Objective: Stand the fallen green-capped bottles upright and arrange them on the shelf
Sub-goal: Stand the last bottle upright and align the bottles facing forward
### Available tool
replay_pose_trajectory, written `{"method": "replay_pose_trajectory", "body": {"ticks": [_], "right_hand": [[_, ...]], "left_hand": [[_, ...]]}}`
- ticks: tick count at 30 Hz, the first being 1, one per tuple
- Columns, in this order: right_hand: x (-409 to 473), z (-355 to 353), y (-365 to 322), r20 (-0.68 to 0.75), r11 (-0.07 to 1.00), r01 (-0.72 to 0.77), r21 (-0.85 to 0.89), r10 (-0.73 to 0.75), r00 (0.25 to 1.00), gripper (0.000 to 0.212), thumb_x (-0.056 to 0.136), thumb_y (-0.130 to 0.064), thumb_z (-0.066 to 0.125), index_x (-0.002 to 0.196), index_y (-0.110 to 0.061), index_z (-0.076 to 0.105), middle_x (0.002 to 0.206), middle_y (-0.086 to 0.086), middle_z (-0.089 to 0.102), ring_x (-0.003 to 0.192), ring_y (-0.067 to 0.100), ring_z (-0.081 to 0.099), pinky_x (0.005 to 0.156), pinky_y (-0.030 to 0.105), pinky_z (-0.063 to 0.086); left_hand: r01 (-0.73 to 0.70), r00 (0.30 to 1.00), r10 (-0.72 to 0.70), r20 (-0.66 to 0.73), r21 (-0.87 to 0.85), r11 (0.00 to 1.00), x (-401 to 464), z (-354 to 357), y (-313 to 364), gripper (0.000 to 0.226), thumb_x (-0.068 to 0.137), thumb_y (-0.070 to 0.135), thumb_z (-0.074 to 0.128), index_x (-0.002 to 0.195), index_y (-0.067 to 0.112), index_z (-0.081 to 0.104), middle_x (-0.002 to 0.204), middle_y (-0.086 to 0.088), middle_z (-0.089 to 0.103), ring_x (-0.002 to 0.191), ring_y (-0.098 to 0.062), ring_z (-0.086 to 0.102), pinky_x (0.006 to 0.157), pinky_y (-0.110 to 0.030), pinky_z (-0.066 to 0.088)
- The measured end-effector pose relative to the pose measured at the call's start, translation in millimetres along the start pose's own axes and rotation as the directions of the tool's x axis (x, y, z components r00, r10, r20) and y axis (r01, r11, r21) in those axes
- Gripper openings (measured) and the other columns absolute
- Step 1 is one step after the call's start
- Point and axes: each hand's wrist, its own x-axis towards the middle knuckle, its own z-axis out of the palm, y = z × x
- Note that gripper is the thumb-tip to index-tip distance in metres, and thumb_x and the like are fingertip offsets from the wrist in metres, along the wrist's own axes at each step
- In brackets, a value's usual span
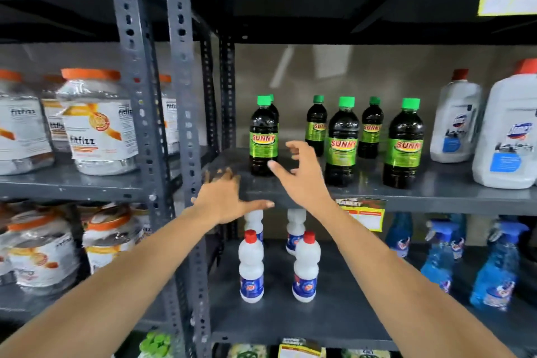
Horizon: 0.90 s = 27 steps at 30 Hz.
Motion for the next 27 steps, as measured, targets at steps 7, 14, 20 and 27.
{"method": "replay_pose_trajectory", "body": {"ticks": [7,14,20,27], "right_hand": [[57,38,8,0.215,0.898,-0.434,0.069,0.411,0.886,0.087,0.077,-0.033,0.081,0.145,-0.01,0.033,0.145,0.007,0.049,0.135,0.027,0.046,0.1,0.032,0.039],[66,55,20,0.155,0.919,-0.393,-0.032,0.393,0.906,0.067,0.073,-0.034,0.082,0.131,-0.016,0.053,0.129,0.005,0.064,0.119,0.026,0.058,0.098,0.039,0.047],[54,52,13,0.247,0.94,-0.339,-0.044,0.339,0.908,0.072,0.075,-0.034,0.081,0.137,-0.016,0.049,0.132,0.002,0.062,0.121,0.022,0.057,0.094,0.032,0.044],[44,49,7,0.262,0.952,-0.306,-0.025,0.301,0.917,0.065,0.078,-0.031,0.079,0.134,-0.015,0.049,0.133,0.005,0.062,0.122,0.022,0.057,0.095,0.03,0.043]], "left_hand": [[0.003,1.0,0.001,-0.02,0.16,0.987,4,6,-1,0.129,0.057,0.099,0.034,0.147,0.007,0.028,0.15,-0.014,0.037,0.134,-0.03,0.039,0.1,-0.042,0.042],[-0.023,0.998,0.032,-0.056,0.166,0.986,7,11,-4,0.13,0.058,0.098,0.035,0.146,0.003,0.027,0.152,-0.018,0.033,0.138,-0.032,0.033,0.104,-0.043,0.037],[-0.029,0.997,0.041,-0.059,0.194,0.981,5,9,-4,0.131,0.059,0.098,0.033,0.145,0.0,0.029,0.151,-0.02,0.034,0.138,-0.033,0.033,0.106,-0.044,0.035],[-0.02,0.997,0.034,-0.071,0.187,0.982,2,7,-1,0.13,0.06,0.096,0.035,0.145,-0.001,0.028,0.15,-0.022,0.034,0.137,-0.035,0.034,0.107,-0.044,0.035]]}}
